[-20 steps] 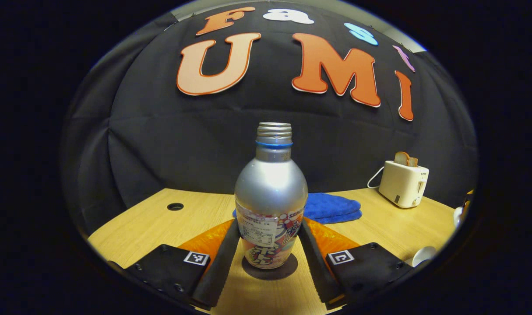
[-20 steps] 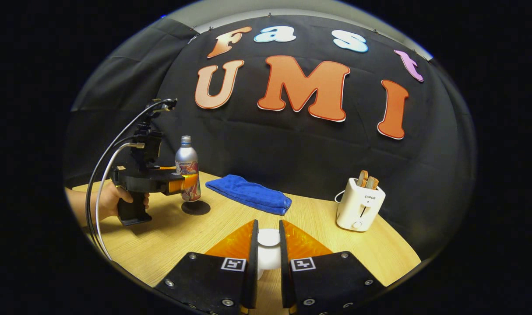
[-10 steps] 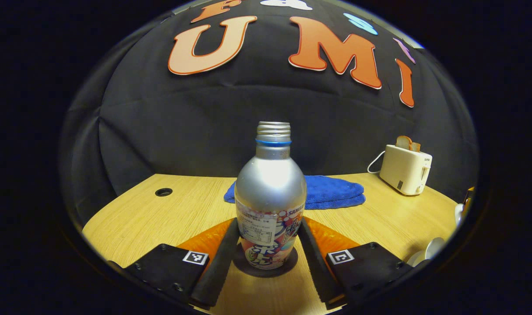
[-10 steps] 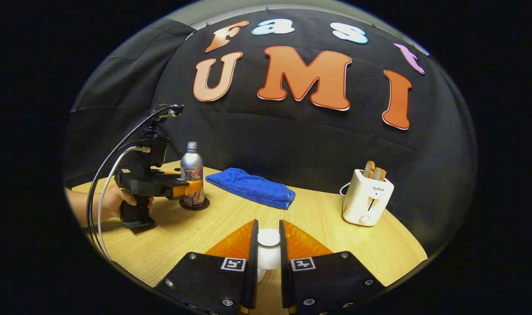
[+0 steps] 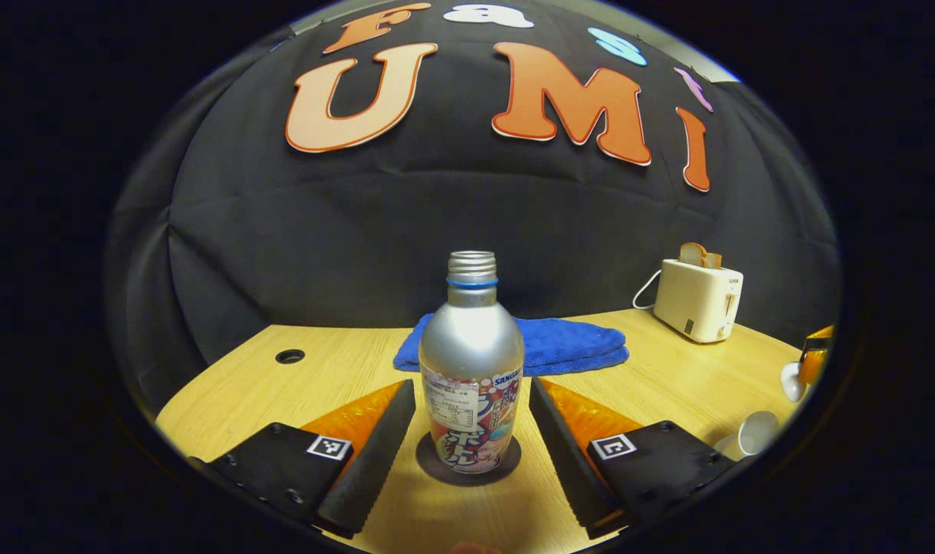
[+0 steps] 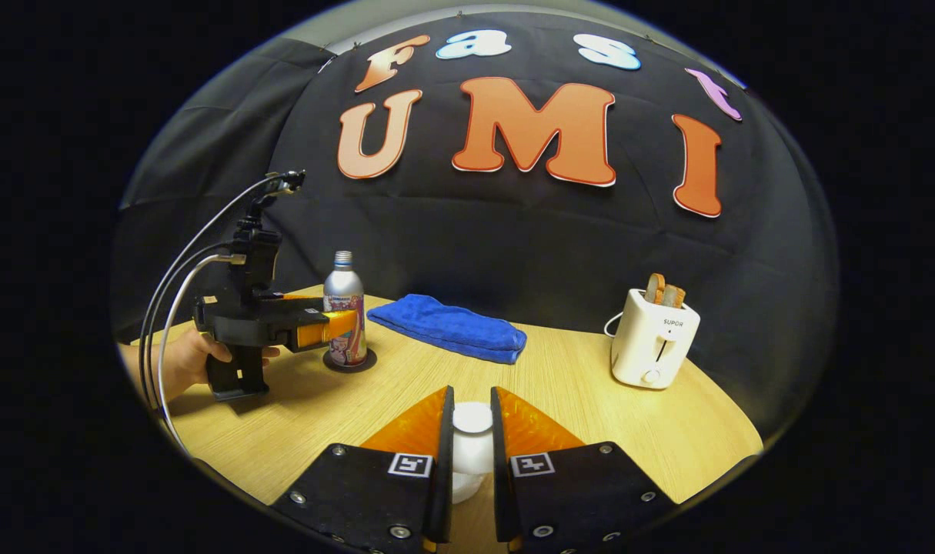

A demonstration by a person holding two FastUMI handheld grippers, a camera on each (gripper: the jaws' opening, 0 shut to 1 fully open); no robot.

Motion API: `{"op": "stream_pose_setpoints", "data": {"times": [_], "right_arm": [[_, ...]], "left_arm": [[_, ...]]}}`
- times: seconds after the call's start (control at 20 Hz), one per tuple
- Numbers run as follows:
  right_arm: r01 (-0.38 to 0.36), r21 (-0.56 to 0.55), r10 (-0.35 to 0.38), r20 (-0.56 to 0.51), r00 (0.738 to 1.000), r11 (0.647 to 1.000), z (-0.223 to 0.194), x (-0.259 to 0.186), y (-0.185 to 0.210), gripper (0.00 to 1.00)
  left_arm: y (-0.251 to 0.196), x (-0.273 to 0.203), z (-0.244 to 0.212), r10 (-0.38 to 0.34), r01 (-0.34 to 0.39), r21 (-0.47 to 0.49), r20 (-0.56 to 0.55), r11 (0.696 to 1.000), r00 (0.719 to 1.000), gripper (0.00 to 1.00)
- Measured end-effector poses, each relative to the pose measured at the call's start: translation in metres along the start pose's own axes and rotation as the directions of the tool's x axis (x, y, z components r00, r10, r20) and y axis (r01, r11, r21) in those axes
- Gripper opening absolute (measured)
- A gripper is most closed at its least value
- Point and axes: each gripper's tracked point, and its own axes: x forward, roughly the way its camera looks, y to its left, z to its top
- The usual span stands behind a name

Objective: Open the teacup lid with one hand, grasp the water bottle and pour water into the teacup with the other hand; after pouring, place the water bottle on the coaster and then close the teacup lid.

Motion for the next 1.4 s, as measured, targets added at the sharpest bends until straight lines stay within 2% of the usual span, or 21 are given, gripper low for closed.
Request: {"op": "stream_pose_setpoints", "data": {"times": [0.5,0.55,0.65,1.0,1.05,1.1,1.2,1.4], "right_arm": [[-0.028,0.019,0.029,-0.053,0.998,0.999,-0.034,0.007,0.022,0.23],[-0.028,0.024,0.030,-0.062,0.998,0.999,-0.038,0.008,0.024,0.23],[-0.028,0.034,0.031,-0.084,0.996,0.999,-0.047,0.010,0.026,0.23],[-0.011,0.026,0.013,-0.065,0.998,1.000,-0.050,0.010,0.021,0.23],[-0.004,0.018,0.006,-0.063,0.998,1.000,-0.050,0.010,0.020,0.24],[0.000,0.009,0.001,-0.064,0.998,1.000,-0.049,0.009,0.020,0.29],[0.006,0.005,-0.006,-0.039,0.999,1.000,-0.041,0.006,0.018,0.35],[-0.006,0.067,0.001,0.073,0.997,0.998,-0.001,-0.004,0.016,0.53]], "left_arm": [[0.015,-0.064,0.012,0.048,-0.050,0.022,0.089,0.998,0.995,0.98],[0.015,-0.070,0.014,0.050,-0.052,0.023,0.101,0.998,0.994,0.94],[0.014,-0.082,0.017,0.056,-0.059,0.019,0.122,0.998,0.991,0.97],[0.009,-0.101,0.014,0.077,-0.078,-0.001,0.150,0.997,0.986,0.97],[0.008,-0.102,0.014,0.079,-0.080,-0.006,0.152,0.997,0.985,0.94],[0.009,-0.104,0.014,0.083,-0.082,-0.010,0.153,0.997,0.985,0.97],[0.009,-0.107,0.018,0.093,-0.092,-0.016,0.163,0.996,0.982,0.97],[0.010,-0.121,0.027,0.118,-0.119,-0.009,0.179,0.993,0.977,0.97]]}}
